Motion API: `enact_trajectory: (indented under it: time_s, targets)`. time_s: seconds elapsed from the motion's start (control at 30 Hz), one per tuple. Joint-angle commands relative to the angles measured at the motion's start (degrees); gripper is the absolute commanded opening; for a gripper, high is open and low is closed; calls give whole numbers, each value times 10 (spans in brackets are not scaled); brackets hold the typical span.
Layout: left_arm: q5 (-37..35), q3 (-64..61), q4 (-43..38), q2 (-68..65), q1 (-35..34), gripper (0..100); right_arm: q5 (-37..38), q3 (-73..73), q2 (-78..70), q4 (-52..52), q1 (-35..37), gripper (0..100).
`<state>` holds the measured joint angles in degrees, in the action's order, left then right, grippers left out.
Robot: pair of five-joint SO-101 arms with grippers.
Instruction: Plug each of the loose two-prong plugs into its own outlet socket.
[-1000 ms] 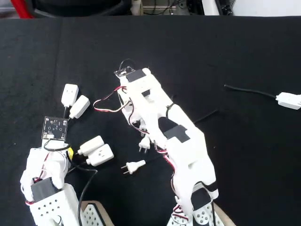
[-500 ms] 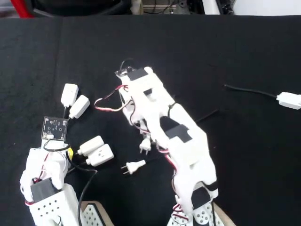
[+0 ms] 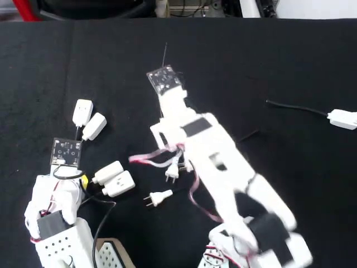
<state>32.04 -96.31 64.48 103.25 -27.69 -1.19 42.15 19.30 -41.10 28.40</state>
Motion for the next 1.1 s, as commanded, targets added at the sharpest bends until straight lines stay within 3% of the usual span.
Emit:
enact_trajectory:
  time_s: [0.0,0.13,0.27,0.43,0.6,0.7,0.93,1.07]
  targets:
    - [-13,-4,-8,6,47,248,-57,90,106,139,33,14]
    - [-60,7,-48,13,123,237,-108,198,175,286,87,12]
    - [-154,2,-166,13,201,180,-112,296,240,423,117,12]
    - [-211,-11,-253,13,244,262,-112,401,353,545,126,12]
    - [-236,-11,-271,13,286,279,-164,464,479,546,128,12]
    - [-236,-8,-267,13,318,279,-212,466,516,490,128,11]
    - [-239,19,-267,13,388,275,-263,432,471,439,121,11]
    - [-239,20,-267,13,385,274,-263,422,454,439,111,11]
